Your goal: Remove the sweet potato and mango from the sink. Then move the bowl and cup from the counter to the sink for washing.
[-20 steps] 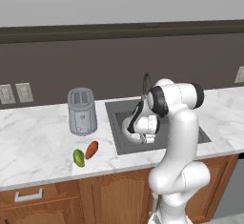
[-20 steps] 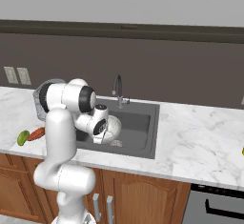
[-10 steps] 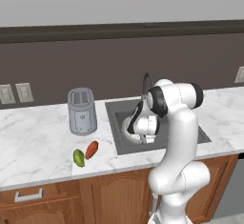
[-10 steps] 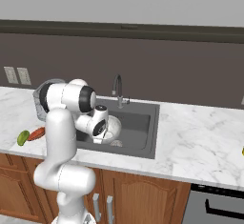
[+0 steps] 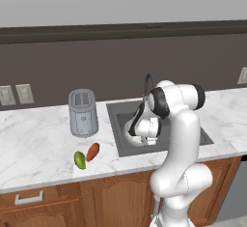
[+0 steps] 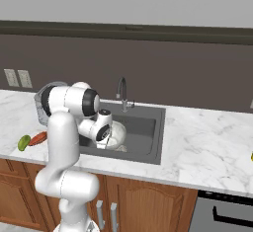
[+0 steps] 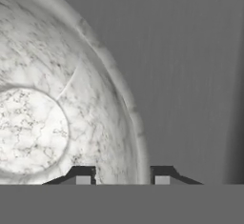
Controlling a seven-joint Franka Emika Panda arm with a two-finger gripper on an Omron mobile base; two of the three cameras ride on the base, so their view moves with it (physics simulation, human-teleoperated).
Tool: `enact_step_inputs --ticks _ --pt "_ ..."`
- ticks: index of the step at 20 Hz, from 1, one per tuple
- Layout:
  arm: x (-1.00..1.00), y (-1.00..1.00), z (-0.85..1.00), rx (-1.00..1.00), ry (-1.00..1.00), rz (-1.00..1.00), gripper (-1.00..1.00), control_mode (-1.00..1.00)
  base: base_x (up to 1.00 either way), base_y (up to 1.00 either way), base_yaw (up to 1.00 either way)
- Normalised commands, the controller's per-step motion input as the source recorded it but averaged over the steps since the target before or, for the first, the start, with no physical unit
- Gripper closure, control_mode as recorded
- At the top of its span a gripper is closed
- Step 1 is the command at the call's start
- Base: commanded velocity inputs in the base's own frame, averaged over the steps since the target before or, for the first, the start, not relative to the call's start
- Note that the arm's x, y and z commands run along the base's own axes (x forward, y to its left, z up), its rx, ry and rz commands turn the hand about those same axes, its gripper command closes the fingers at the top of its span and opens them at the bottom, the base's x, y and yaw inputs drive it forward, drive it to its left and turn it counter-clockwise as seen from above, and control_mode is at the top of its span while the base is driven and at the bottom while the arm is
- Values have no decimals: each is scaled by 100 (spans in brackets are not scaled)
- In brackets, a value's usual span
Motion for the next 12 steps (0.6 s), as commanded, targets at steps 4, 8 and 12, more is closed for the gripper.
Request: enact_step_inputs --ticks 4,8,12 --pt "0 0 1 0 0 0 -100 -100 0 0 0" --pt "0 0 8 0 0 0 -100 -100 0 0 0" --pt "-1 0 12 0 0 0 -100 -100 0 0 0"
